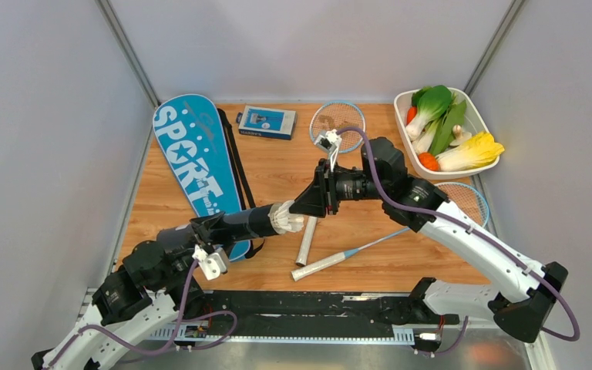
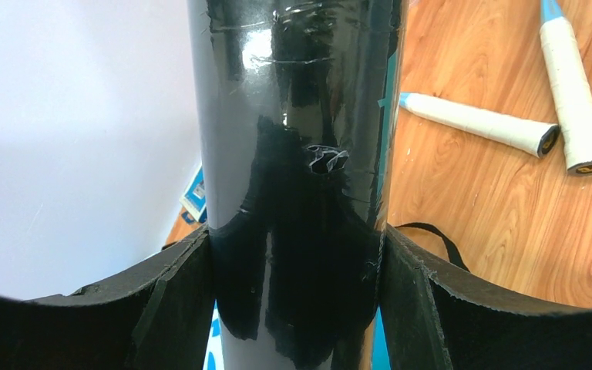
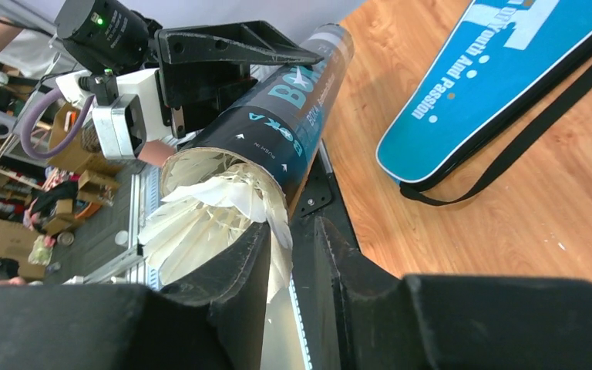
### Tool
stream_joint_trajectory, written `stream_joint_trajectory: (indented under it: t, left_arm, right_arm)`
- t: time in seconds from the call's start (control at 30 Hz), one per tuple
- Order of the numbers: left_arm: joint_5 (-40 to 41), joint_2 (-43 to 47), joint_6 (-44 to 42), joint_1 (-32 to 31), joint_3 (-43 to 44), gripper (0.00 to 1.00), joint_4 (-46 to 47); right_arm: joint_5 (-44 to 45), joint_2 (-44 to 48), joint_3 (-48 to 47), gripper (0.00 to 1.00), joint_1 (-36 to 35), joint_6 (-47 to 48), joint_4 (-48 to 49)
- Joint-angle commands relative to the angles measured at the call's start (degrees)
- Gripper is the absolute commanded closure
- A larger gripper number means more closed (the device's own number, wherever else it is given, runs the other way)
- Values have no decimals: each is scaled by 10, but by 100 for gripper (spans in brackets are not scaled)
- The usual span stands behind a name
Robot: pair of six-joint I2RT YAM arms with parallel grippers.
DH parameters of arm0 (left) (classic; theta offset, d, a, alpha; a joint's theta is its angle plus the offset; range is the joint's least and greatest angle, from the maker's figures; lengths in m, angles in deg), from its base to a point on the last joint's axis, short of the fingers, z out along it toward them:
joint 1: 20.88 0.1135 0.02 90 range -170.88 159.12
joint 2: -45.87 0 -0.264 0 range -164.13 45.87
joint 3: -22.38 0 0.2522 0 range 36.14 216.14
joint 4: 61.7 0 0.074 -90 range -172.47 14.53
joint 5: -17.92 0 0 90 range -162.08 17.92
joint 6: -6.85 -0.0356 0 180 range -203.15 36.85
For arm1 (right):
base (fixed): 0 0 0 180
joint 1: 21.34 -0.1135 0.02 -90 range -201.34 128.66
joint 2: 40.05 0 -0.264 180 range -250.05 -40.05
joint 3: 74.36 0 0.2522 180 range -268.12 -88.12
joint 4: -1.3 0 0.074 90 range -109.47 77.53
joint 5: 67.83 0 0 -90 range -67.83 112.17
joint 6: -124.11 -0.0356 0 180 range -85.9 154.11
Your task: Pack up the badminton gear
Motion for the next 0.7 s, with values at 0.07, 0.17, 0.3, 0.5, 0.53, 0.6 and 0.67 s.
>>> stream_joint_trajectory:
  t: [0.07, 0.17, 0.3, 0.5, 0.53, 0.6, 0.67]
  left_arm:
    - [-10, -11, -12, -1, 14, 42, 52]
    - [-10, -15, -12, -1, 14, 42, 51]
    - [-12, -19, -12, -1, 14, 42, 54]
    - [-14, -25, -12, -1, 7, 42, 67]
    - [-14, -27, -12, -1, 7, 42, 68]
    - [-16, -31, -12, -1, 7, 42, 70]
    - [-19, -35, -11, -1, 7, 42, 72]
  right_arm:
    - [61, 40, 10, 70, -4, -16, 21]
    - [63, 47, 16, 74, -4, -17, 21]
    - [56, 56, 23, 84, -4, -20, 25]
    - [37, 59, 33, 90, -4, -6, 35]
    - [29, 58, 35, 93, -4, -6, 41]
    - [14, 58, 41, 98, -4, -11, 58]
    - [4, 59, 45, 100, -4, -17, 73]
